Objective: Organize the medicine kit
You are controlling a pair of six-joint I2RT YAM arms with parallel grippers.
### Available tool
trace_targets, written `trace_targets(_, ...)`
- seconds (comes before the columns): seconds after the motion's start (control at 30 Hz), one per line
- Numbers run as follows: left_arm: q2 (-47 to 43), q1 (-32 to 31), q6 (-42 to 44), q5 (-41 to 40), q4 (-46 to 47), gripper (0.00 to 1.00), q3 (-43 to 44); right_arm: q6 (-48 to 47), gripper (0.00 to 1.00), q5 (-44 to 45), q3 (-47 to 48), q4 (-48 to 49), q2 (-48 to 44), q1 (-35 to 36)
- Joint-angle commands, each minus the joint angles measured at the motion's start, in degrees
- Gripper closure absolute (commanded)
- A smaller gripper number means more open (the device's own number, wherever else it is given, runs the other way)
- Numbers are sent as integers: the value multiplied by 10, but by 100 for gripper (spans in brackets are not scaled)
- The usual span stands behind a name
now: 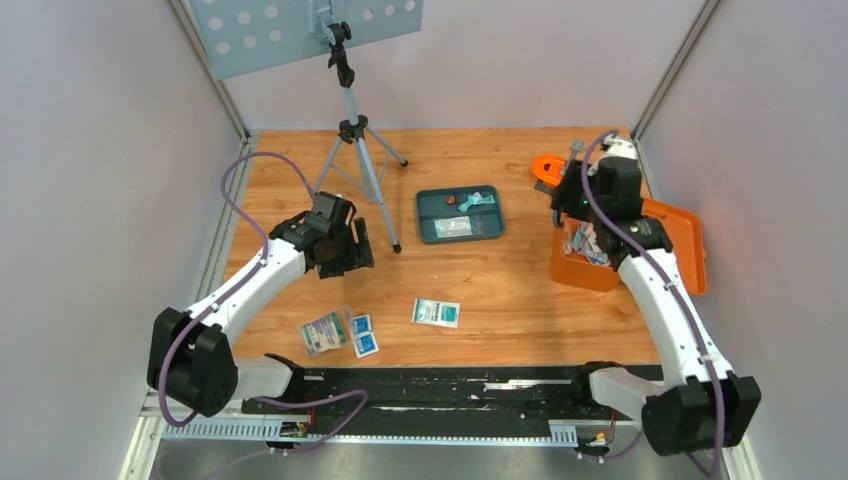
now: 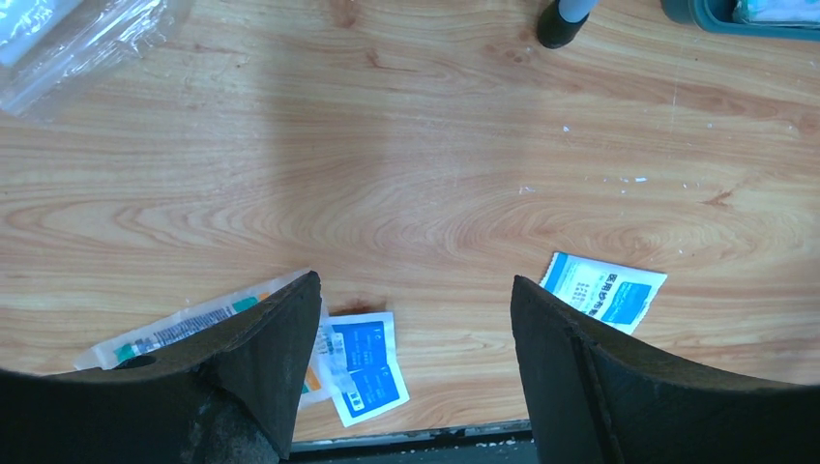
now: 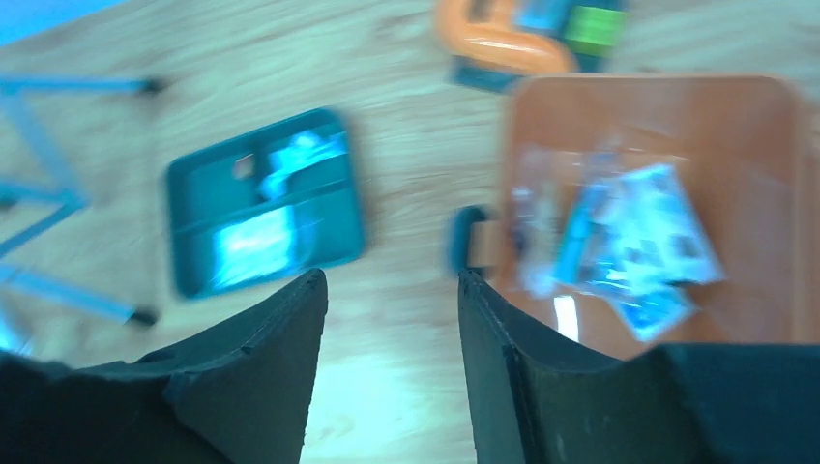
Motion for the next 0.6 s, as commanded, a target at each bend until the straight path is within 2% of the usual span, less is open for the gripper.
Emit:
trace_targets(0.0, -2, 10, 11, -12, -2, 20, 16, -3, 48, -7, -8, 1, -24, 136)
trace_targets(0.1, -5, 14, 15, -10, -9, 20, 17, -17, 48, -50, -49, 13, -11, 222)
trace_targets(0.2, -11, 14, 24, 25, -6, 21, 11, -9, 46, -126, -86, 31, 23, 268)
trace_targets(0.27, -15, 13, 37, 85, 10, 22, -2, 11, 44, -206, -114, 65, 44, 274)
trace_targets(0.4, -3, -14, 68, 229, 63, 23, -31, 59, 42, -288, -157, 133, 87, 270)
trace_targets(0.57, 77, -107, 58, 298, 115, 23, -35, 100, 41, -356, -176, 196, 159, 266)
